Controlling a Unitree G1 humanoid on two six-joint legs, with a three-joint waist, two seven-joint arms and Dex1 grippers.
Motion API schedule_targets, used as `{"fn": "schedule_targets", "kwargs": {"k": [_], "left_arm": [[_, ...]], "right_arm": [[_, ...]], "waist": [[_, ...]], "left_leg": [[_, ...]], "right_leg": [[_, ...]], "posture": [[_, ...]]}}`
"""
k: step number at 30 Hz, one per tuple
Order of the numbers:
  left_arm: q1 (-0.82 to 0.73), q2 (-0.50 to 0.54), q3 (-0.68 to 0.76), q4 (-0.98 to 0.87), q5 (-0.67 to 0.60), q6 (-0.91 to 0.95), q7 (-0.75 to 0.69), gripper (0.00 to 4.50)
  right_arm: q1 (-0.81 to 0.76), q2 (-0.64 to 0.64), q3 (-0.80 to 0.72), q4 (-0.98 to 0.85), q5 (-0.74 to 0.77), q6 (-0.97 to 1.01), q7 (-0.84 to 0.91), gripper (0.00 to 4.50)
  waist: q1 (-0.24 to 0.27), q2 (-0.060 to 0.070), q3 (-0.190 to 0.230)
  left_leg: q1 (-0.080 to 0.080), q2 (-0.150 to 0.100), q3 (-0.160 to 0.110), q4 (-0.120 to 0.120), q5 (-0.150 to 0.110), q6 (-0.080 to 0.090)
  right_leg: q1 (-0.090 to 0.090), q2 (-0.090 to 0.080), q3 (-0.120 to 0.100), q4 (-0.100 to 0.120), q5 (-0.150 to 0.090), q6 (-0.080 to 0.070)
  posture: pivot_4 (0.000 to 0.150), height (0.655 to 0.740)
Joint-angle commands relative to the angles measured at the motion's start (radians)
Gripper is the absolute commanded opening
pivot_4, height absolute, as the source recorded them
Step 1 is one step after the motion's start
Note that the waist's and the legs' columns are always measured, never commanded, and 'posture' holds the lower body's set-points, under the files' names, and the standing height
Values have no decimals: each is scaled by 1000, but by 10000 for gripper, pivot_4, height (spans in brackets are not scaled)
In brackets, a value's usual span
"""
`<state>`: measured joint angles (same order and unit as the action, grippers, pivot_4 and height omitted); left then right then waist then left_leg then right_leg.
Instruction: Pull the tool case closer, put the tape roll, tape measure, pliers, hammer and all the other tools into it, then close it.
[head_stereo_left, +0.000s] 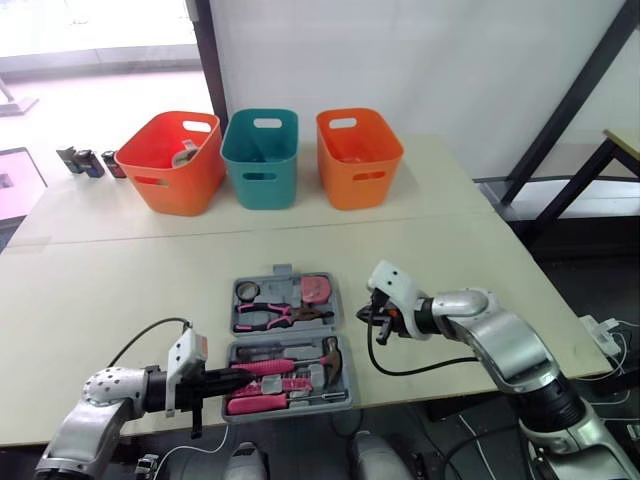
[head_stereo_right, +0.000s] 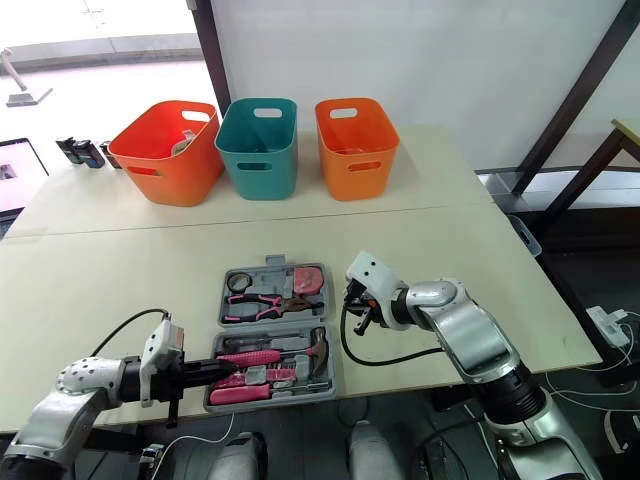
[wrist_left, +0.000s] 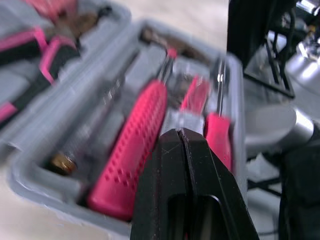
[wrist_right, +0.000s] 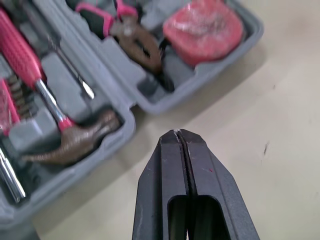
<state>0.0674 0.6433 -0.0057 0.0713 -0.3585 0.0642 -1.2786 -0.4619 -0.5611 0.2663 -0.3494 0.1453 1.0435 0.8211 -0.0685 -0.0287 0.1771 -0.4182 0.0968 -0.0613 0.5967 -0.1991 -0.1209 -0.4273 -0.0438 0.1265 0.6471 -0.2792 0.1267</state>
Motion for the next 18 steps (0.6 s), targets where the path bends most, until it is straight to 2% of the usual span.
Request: {"fn": "schedule_targets", "kwargs": {"k": [1, 2, 5, 9, 12, 15, 18], "left_arm": [[-13, -16, -32, 54, 48, -40, 25, 0], [-15, -17, -44, 78, 68, -67, 27, 0], [-15, -10, -76, 137, 127, -124, 39, 0], [-16, 6, -95, 183, 161, -191, 33, 0], [-19, 21, -108, 211, 183, -248, 26, 0], [-27, 30, -119, 220, 189, -278, 24, 0], [-33, 40, -132, 220, 189, -293, 22, 0]], "right_arm": [[-37, 9, -22, -4, 27, 9, -24, 274], [-49, 7, -18, 18, 22, 6, -35, 274], [-87, 31, -40, 102, 36, 20, -66, 8177], [-144, 122, -102, 234, 103, 82, -89, 28567], [-204, 225, -153, 429, 134, 102, -121, 43834], [-290, 314, -212, 685, 143, 56, -165, 44531], [-362, 339, -247, 876, 145, -4, -166, 44531]], "waist": [[1, 0, 0], [2, 0, 0], [1, 1, -1], [-4, 2, -1], [-4, 2, -2], [-5, 4, -3], [-4, 5, -3]], "left_leg": [[0, 0, 0, 0, 0, 0], [0, 0, 0, 0, 0, 0], [1, 0, 0, 0, 0, 0], [4, 0, 0, 0, 0, 0], [7, 0, 0, -1, 0, 0], [8, 0, 0, -2, 0, 0], [8, 0, 0, -2, 0, 0]], "right_leg": [[0, 0, 0, 0, 0, 0], [0, 0, 0, 0, 0, 0], [1, 0, 0, 0, 0, 0], [3, 0, 0, 0, 1, -1], [4, 1, 1, 1, 1, -1], [5, 1, 1, 2, 1, -1], [5, 1, 1, 2, 1, 0]], "posture": [[1500, 7400], [1500, 7400], [1500, 7400], [1500, 7400], [1500, 7400], [1500, 7400], [1500, 7400]]}}
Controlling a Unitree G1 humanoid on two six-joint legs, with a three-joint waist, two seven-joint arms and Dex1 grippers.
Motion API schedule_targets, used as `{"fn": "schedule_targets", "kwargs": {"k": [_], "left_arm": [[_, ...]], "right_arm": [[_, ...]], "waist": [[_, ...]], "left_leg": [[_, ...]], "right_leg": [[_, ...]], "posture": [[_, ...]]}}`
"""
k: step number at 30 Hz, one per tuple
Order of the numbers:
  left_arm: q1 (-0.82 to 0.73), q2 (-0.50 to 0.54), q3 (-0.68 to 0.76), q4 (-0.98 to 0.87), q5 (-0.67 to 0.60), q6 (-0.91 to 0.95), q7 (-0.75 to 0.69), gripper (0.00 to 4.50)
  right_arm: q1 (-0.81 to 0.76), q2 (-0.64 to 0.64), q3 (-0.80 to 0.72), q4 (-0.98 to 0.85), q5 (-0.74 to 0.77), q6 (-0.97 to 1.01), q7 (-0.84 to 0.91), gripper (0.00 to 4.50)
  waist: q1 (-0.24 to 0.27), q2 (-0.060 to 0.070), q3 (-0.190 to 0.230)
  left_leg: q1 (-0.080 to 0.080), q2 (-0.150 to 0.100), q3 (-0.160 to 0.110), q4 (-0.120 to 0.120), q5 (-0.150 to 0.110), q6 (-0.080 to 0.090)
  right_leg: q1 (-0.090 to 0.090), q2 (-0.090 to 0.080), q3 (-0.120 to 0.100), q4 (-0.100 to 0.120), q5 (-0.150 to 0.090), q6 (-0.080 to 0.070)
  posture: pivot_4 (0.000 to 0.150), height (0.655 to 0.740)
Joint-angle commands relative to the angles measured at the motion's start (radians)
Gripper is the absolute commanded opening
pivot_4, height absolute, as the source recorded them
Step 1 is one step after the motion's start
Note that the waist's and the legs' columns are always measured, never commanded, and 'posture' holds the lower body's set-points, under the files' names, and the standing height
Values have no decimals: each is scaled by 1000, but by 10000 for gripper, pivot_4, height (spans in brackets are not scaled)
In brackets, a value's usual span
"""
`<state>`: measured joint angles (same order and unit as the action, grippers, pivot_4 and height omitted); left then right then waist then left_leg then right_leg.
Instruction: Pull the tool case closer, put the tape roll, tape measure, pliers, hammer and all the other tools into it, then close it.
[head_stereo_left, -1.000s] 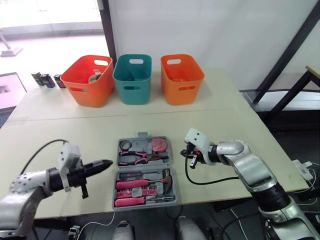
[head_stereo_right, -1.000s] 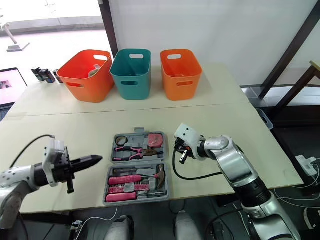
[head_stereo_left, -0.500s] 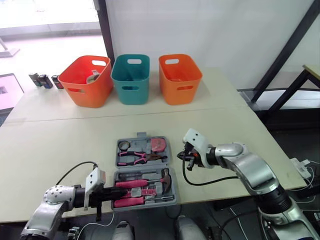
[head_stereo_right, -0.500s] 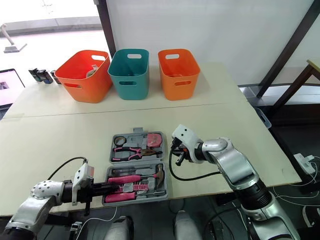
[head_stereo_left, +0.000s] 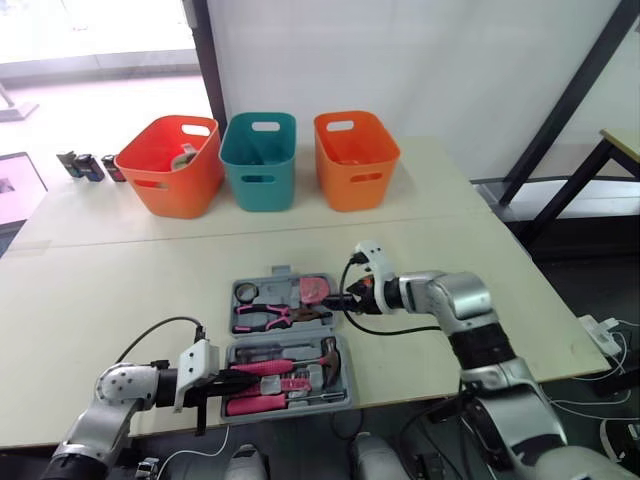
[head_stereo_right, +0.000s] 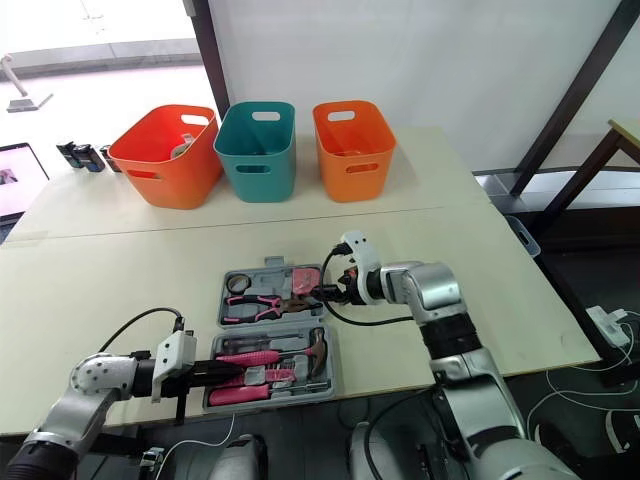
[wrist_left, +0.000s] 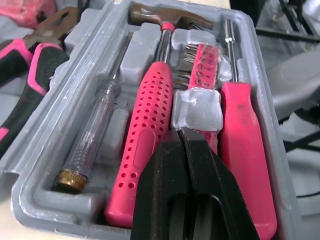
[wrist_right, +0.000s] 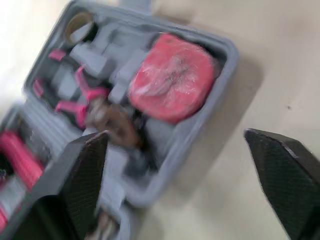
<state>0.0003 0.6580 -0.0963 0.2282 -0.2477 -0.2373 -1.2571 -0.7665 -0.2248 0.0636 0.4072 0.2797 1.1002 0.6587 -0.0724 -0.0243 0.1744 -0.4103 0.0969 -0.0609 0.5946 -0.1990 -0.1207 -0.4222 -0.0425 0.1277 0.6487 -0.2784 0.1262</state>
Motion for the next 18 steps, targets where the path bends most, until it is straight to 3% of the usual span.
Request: {"fn": "schedule_targets", "kwargs": {"k": [1, 5, 9, 18], "left_arm": [[33, 27, -43, 60, 76, 9, 3, 0], [26, 41, -51, 46, 78, 1, 4, 0], [11, 50, -59, 60, 80, -6, 0, 0], [-19, 67, -73, 103, 94, -44, -6, 0]], "right_arm": [[-78, 3, -54, 173, 12, -76, 5, 44531], [-137, 11, -50, 325, 0, -136, 31, 44531], [-198, 68, -141, 479, 66, -142, 44, 44531], [-238, 98, -298, 635, 143, -182, 73, 44531]], "waist": [[0, 1, 0], [-2, 1, 0], [-12, 1, -1], [-28, 4, -2]], "left_leg": [[0, 0, 0, 0, 0, 0], [0, 0, 0, -1, 0, 0], [2, 0, 0, -1, 0, 0], [2, 0, 0, -1, 0, 0]], "right_leg": [[0, 0, 0, 0, 0, 0], [0, 0, 0, 0, 0, 0], [1, 1, 0, 1, 0, 0], [3, 1, 0, 1, 0, 0]], "posture": [[1500, 7400], [1500, 7400], [1500, 7400], [1500, 7400]]}}
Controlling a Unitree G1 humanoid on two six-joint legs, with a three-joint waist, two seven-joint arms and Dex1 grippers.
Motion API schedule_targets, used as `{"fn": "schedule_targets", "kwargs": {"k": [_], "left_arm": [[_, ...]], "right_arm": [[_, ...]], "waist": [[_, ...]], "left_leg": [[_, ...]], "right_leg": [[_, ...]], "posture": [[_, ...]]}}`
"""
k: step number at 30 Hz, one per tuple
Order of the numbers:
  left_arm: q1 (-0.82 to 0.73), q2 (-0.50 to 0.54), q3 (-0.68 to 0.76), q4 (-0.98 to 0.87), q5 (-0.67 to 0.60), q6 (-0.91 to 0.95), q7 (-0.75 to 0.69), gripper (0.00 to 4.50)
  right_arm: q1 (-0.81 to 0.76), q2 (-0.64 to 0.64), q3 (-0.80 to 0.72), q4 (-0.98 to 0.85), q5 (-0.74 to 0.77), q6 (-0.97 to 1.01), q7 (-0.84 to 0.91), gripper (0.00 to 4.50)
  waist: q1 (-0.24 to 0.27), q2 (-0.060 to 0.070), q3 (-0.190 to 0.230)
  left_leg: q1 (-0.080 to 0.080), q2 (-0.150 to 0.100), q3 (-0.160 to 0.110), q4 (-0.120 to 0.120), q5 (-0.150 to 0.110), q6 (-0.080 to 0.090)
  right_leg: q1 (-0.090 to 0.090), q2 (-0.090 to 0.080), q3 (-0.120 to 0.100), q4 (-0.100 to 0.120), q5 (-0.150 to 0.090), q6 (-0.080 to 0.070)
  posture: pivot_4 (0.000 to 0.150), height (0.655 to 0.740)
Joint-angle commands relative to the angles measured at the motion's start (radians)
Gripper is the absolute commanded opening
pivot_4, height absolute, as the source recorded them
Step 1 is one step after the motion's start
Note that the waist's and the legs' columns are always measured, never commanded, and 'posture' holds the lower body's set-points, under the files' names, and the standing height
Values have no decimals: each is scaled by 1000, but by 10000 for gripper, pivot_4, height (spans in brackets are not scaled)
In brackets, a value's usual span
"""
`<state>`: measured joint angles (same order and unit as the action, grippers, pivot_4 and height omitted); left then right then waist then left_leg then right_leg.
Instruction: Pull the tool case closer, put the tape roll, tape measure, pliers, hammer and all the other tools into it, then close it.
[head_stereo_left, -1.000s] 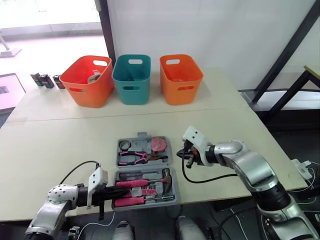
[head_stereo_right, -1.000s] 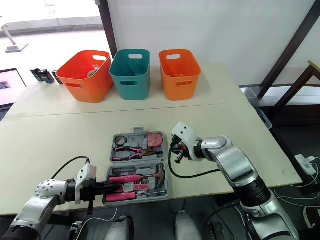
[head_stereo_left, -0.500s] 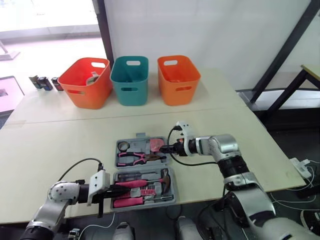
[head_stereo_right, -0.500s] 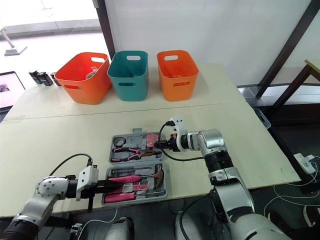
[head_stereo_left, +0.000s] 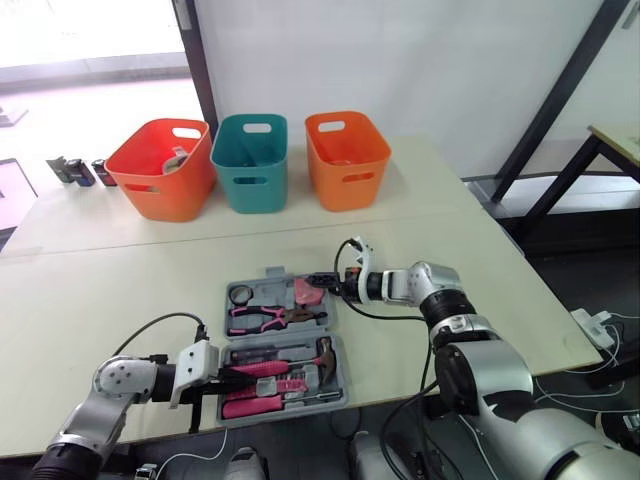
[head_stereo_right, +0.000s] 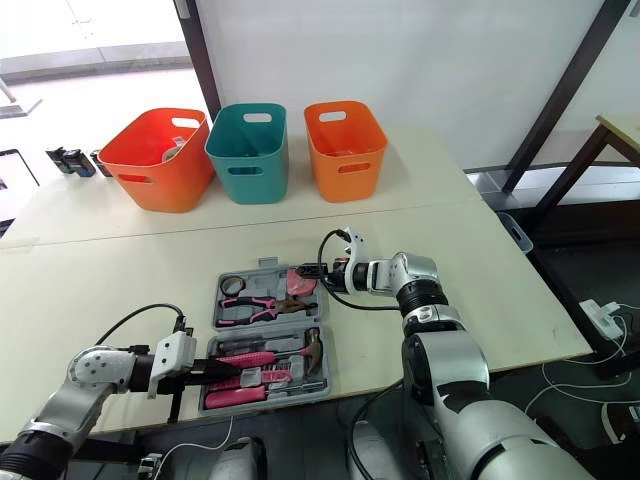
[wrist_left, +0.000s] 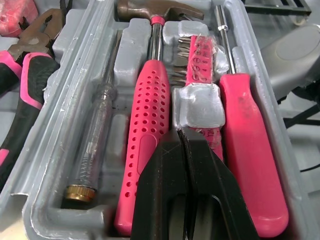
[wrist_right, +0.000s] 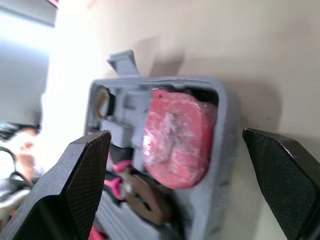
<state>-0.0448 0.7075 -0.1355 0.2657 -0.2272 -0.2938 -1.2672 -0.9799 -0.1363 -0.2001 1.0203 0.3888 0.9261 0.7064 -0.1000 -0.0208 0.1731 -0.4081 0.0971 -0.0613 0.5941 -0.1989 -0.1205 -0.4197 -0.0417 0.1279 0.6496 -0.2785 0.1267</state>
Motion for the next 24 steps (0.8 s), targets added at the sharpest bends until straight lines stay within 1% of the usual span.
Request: {"fn": "schedule_targets", "kwargs": {"k": [1, 6, 11, 16, 24], "left_arm": [[25, 18, -35, 68, 74, 9, 3, 0], [16, 18, -40, 75, 72, 4, -1, 0], [11, 22, -41, 81, 74, -1, -4, 0], [7, 24, -44, 77, 74, 3, -5, 0], [-2, 28, -37, 36, 73, 42, 23, 0]], "right_arm": [[-28, 10, -44, 29, 39, -17, 35, 44531], [-27, 8, -43, 8, 39, -60, 116, 44531], [18, -8, 68, -109, -12, -116, 243, 44531], [71, -32, 167, -237, -44, -156, 331, 44531], [106, -69, 228, -372, -39, -152, 381, 44531]], "waist": [[-1, 0, 0], [-2, 3, 0], [-2, 5, 0], [-1, 5, 0], [0, 6, 0]], "left_leg": [[0, 0, 0, 0, 0, 0], [0, 0, 0, 0, 0, 0], [0, 0, 0, 0, 0, 0], [0, 0, 0, 0, 0, 0], [0, 0, 0, 0, 0, 0]], "right_leg": [[0, 0, 0, 0, 0, 0], [0, 0, 0, 0, 0, 0], [0, 0, 0, 0, 0, 0], [0, 0, 0, 0, 0, 0], [-1, 0, 0, 0, 0, 0]], "posture": [[1500, 7400], [1500, 7400], [1500, 7400], [1500, 7400], [1500, 7400]]}}
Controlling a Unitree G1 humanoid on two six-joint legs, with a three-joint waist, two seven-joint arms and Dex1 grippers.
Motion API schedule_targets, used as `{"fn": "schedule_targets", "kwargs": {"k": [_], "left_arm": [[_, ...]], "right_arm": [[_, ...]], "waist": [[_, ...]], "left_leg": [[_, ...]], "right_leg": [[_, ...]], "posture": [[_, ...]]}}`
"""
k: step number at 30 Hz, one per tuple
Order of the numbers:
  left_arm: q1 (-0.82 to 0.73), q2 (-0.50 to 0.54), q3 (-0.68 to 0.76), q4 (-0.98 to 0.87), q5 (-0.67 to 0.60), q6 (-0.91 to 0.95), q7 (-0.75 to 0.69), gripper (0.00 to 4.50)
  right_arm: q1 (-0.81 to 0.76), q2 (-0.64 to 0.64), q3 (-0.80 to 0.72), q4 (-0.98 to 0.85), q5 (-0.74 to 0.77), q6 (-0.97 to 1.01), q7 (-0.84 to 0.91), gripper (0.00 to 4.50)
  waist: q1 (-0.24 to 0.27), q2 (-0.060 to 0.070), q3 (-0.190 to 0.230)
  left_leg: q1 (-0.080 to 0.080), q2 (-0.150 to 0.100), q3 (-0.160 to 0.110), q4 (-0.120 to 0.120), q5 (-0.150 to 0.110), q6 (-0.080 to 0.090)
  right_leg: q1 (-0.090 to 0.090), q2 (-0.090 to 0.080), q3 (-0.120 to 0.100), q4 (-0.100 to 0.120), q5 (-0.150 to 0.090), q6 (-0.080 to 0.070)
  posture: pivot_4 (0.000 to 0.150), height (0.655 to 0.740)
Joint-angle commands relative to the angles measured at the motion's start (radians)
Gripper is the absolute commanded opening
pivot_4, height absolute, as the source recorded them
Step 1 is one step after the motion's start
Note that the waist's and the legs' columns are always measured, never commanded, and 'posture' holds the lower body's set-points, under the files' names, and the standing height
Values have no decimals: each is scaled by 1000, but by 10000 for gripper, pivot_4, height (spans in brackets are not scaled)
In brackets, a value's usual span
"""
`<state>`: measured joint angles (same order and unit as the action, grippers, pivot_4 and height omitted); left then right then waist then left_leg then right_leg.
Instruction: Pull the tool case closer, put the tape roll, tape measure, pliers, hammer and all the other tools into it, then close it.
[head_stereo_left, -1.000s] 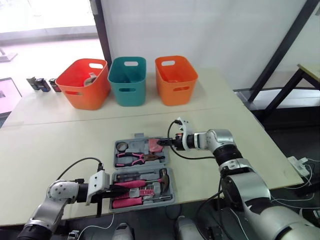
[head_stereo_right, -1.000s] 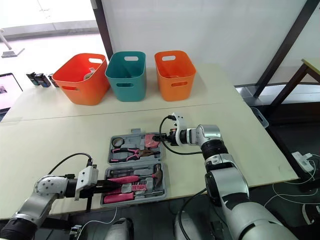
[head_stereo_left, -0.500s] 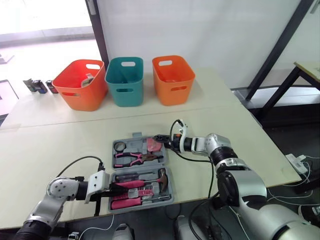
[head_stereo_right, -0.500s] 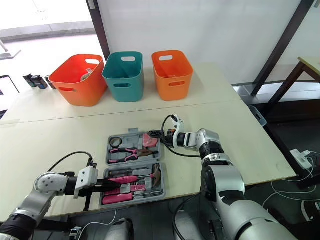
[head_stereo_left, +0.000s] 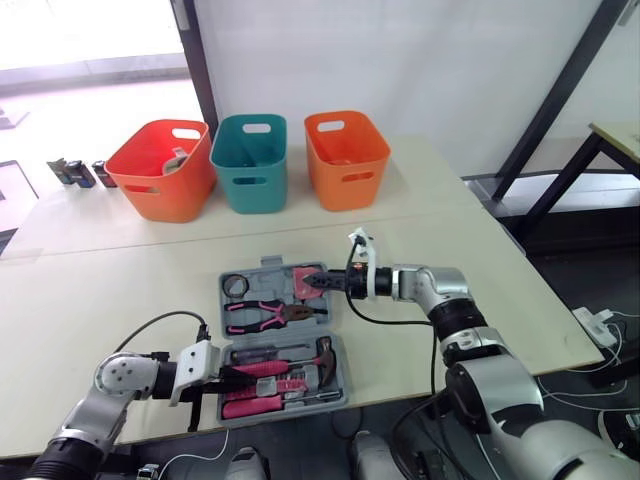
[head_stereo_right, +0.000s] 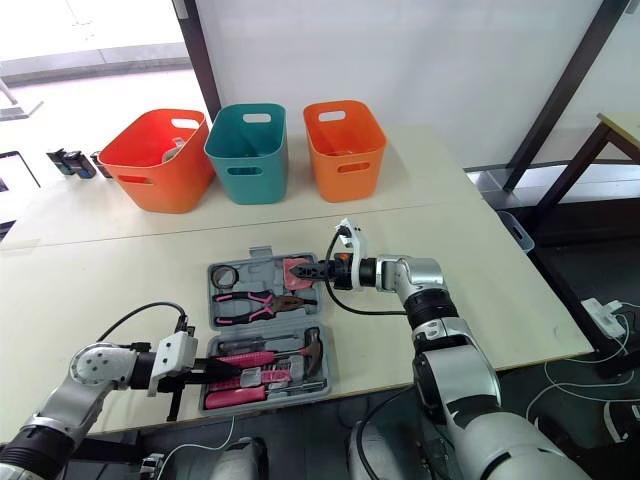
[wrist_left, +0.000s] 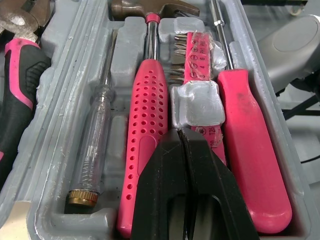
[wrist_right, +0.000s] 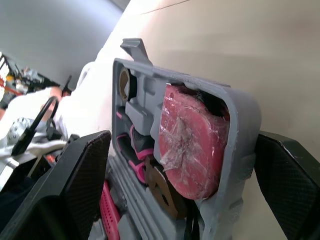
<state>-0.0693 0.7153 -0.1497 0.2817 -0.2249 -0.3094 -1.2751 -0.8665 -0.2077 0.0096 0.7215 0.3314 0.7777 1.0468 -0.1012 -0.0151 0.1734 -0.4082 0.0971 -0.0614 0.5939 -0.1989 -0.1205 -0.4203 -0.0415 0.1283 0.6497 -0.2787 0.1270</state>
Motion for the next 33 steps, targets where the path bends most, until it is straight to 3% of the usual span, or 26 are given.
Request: {"fn": "schedule_targets", "kwargs": {"k": [1, 24, 30, 33], "left_arm": [[21, 22, -18, 1, 67, 75, 40, 0], [115, 55, 201, -530, -142, 570, 240, 0], [194, 107, 407, -541, -364, 691, 144, 0], [239, 176, 519, -423, -400, 701, 39, 0]], "right_arm": [[-3, -4, 25, -91, 22, -3, 54, 44531], [-5, -38, 80, -128, 7, -82, 110, 44531], [12, -50, 101, -176, 10, -77, 140, 44531], [37, -80, 126, -275, 25, -48, 176, 44531]], "waist": [[1, 0, 0], [3, -3, 4], [0, -3, 5], [1, -4, 7]], "left_leg": [[0, 0, 0, 0, 0, 0], [-4, 0, 0, -3, 0, 0], [-4, 0, 0, -5, 0, 0], [-4, 0, 0, -4, 0, 0]], "right_leg": [[0, 0, 0, 0, 0, 0], [-4, 0, 0, -1, -2, 3], [-5, 0, 0, -1, -2, 4], [-5, 0, 0, -1, -2, 4]], "posture": [[1500, 7400], [1500, 7400], [1500, 7400], [1500, 7400]]}}
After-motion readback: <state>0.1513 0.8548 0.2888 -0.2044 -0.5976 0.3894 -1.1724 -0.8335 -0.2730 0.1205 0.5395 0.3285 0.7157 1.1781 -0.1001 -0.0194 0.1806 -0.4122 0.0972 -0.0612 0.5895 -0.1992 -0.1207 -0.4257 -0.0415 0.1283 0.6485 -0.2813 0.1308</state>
